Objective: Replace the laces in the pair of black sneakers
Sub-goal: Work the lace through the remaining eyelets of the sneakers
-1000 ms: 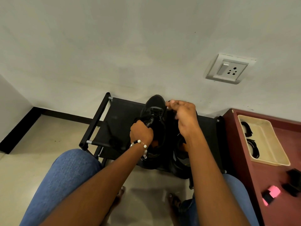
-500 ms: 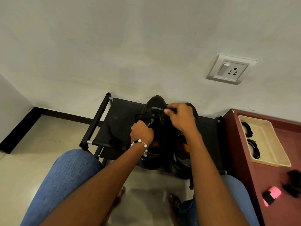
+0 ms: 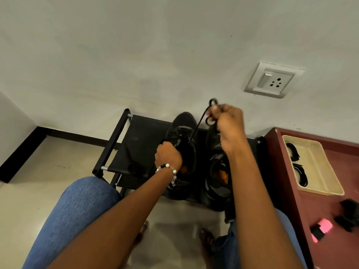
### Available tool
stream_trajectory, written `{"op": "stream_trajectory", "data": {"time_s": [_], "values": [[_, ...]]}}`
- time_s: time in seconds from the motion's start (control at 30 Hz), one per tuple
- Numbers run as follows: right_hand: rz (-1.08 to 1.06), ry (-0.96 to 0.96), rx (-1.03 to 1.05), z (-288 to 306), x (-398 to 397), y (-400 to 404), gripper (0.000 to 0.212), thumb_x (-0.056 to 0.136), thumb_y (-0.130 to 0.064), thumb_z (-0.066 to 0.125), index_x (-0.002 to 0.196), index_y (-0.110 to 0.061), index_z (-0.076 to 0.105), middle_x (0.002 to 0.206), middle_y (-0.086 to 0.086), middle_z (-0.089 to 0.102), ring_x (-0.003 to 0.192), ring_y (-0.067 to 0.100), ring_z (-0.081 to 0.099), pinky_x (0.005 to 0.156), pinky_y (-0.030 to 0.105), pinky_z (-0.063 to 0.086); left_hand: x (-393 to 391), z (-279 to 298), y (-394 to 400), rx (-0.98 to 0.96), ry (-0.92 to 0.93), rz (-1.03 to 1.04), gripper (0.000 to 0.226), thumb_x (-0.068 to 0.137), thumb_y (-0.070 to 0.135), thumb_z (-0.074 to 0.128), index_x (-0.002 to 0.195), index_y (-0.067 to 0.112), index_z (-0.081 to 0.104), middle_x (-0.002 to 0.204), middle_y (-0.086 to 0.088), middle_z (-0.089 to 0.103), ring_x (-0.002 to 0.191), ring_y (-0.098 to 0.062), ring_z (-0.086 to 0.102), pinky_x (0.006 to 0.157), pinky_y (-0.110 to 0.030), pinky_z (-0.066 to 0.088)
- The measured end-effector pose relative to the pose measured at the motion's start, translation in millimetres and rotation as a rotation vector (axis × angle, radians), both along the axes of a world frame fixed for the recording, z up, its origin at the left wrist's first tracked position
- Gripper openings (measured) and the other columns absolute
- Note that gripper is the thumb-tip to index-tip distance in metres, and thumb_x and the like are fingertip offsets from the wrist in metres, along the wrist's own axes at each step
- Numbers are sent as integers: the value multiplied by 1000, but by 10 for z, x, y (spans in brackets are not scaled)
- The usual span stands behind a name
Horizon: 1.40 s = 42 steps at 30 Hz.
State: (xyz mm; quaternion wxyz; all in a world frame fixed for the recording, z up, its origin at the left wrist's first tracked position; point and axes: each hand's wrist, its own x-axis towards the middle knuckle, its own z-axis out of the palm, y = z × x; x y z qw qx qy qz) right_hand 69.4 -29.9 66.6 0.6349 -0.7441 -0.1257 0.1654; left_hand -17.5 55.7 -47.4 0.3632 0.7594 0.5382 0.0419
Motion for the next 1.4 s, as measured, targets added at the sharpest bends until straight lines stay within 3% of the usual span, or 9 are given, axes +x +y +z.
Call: {"op": "stream_trajectory", "data": {"time_s": [0.23,0.33,0.43,0.5,0.73,0.87,1.03,1.27,1.4], "values": [[-151,-137,208,281,9,-60,20,98,-13,54,81,-14,65,75,-2,65,63,5,53,58,13,42,-1,-4,-21,30,8,-24,27,96,16,54,118,1,57,119,-17,58,109,-36,58,90,-46,51],[-87,-316,-238,150,127,-65,20,94,-22,61,84,-7,67,80,3,66,74,14,60,71,27,47,-2,-3,-15,18,-4,-24,26,96,18,55,117,2,57,118,-17,58,106,-36,59,90,-46,52],[30,-430,-949,-3,166,-112,26,93,-24,62,106,-2,58,123,16,52,116,36,48,93,39,42,-13,-23,-3,11,-22,-25,26,96,19,56,116,2,58,115,-17,59,104,-36,60,90,-47,52],[53,-495,-1083,-52,94,-87,20,93,-18,61,108,-5,55,130,19,42,122,39,38,95,41,39,-10,-27,-4,11,-30,-24,26,95,19,56,115,1,58,113,-17,60,103,-36,60,89,-47,52],[383,-426,-904,-546,-39,130,22,93,-17,61,111,-7,68,108,17,68,104,34,62,95,45,51,3,10,-12,-3,-21,3,23,95,23,58,108,4,59,110,-15,60,100,-34,61,86,-46,53],[223,-309,-725,-675,-44,129,22,90,-15,66,83,5,70,83,20,70,80,32,66,79,39,56,13,16,-3,-12,-6,23,23,94,25,59,106,5,60,109,-14,60,100,-32,61,86,-43,53],[1,9,-505,-688,-47,98,18,85,-10,71,83,8,71,84,18,71,74,25,66,78,40,58,24,36,-21,-21,-6,33,21,93,25,61,102,6,60,107,-13,59,99,-32,60,87,-45,53],[187,-139,-709,-441,-21,153,24,89,-7,50,69,-9,38,76,8,44,85,29,49,69,35,38,-60,107,-3,20,-1,-6,21,90,24,63,80,12,48,101,-12,60,93,-31,61,84,-44,54],[278,-192,-614,-383,-19,143,20,93,4,47,98,2,66,90,14,65,83,23,62,76,30,53,-107,193,-5,189,-78,-137,23,84,36,67,86,13,64,91,-6,64,85,-27,63,76,-44,56]]}}
